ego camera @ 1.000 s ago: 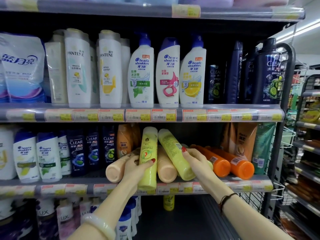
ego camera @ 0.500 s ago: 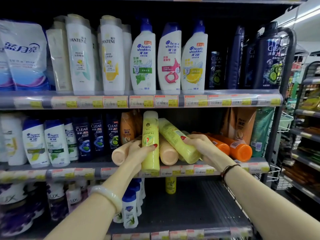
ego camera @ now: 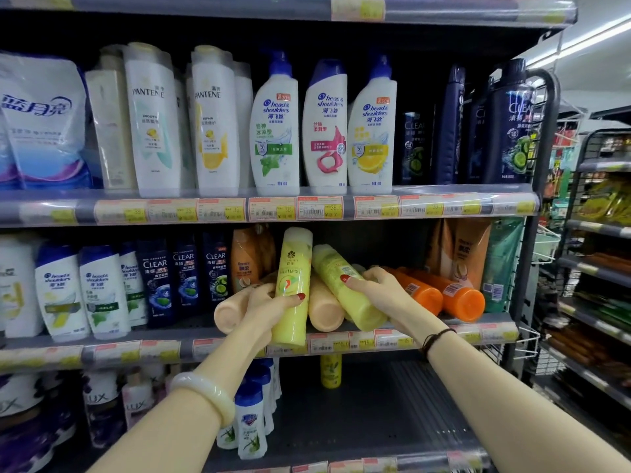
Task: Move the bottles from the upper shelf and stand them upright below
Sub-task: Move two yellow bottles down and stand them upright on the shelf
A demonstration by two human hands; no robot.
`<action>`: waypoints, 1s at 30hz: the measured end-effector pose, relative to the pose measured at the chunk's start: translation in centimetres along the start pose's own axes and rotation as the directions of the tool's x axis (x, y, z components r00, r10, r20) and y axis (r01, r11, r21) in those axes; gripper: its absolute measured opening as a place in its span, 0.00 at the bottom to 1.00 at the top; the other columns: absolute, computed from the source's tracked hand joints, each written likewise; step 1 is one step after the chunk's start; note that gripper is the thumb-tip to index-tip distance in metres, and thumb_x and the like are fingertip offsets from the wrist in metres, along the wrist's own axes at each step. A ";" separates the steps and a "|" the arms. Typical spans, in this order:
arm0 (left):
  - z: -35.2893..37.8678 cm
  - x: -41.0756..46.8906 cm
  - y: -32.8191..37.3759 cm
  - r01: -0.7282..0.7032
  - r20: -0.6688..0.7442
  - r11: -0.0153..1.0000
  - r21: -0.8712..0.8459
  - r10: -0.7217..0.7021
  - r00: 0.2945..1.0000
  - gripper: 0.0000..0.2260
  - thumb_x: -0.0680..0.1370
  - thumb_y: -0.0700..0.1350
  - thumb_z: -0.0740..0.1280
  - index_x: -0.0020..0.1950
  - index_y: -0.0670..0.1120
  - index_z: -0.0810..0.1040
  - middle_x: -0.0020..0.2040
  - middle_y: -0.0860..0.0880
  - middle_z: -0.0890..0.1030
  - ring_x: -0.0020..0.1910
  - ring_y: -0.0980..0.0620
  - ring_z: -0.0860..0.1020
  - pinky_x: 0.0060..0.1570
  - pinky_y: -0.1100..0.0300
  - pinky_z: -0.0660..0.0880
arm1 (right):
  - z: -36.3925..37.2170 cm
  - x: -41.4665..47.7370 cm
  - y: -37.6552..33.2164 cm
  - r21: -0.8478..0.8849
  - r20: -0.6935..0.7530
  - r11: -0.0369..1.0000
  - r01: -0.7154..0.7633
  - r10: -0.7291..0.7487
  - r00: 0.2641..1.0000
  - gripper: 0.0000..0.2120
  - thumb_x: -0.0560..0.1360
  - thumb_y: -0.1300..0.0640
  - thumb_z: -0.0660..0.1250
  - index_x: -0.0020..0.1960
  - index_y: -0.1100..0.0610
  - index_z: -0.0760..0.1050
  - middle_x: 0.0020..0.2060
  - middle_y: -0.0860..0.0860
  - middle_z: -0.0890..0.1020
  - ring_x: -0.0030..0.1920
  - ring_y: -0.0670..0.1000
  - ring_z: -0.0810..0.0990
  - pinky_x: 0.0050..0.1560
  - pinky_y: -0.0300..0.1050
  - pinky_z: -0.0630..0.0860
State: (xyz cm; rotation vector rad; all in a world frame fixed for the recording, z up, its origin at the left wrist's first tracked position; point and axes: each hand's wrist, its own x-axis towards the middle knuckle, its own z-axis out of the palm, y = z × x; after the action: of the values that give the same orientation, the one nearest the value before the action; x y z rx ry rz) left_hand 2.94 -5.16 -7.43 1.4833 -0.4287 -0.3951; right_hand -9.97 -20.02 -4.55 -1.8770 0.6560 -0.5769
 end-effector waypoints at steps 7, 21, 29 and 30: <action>-0.5 -1.1 -0.3 0.032 0.030 0.996 -0.078 -0.030 0.999 0.18 0.69 0.33 0.72 0.58 0.38 0.75 0.46 0.42 0.81 0.43 0.46 0.81 0.39 0.53 0.78 | -0.7 -1.4 1.8 0.593 0.195 0.769 -0.239 0.150 0.969 0.29 0.73 0.54 0.70 0.71 0.56 0.65 0.61 0.61 0.78 0.56 0.59 0.80 0.56 0.55 0.78; -0.3 -4.2 0.0 0.028 0.307 0.989 -0.147 0.018 0.952 0.31 0.68 0.27 0.70 0.67 0.43 0.66 0.58 0.39 0.79 0.54 0.42 0.79 0.51 0.43 0.77 | -0.7 -4.6 4.6 0.649 0.395 0.682 -0.337 0.077 0.915 0.24 0.66 0.56 0.72 0.60 0.58 0.73 0.58 0.61 0.82 0.59 0.62 0.80 0.62 0.59 0.74; -0.8 -4.6 -0.7 0.011 0.378 0.995 -0.104 0.029 0.926 0.31 0.68 0.30 0.72 0.68 0.44 0.66 0.62 0.40 0.78 0.58 0.41 0.79 0.52 0.42 0.78 | -0.4 -4.7 5.0 0.493 0.414 0.859 -0.136 -0.094 0.906 0.32 0.64 0.67 0.72 0.67 0.61 0.69 0.60 0.61 0.80 0.60 0.60 0.80 0.62 0.61 0.75; -0.8 -4.8 -0.8 0.011 0.390 0.996 -0.093 0.027 0.920 0.30 0.69 0.29 0.71 0.68 0.44 0.67 0.61 0.40 0.78 0.58 0.41 0.79 0.52 0.42 0.78 | -0.3 -4.6 5.1 0.476 0.409 0.872 -0.115 -0.104 0.907 0.32 0.64 0.70 0.72 0.67 0.60 0.69 0.60 0.60 0.80 0.60 0.60 0.80 0.63 0.61 0.74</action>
State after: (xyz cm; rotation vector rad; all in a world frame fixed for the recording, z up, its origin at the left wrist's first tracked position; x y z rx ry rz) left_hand -0.76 -2.14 -8.38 1.3092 -0.7241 -0.7023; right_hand -14.52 -18.81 -9.58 -1.4423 0.1938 -0.2748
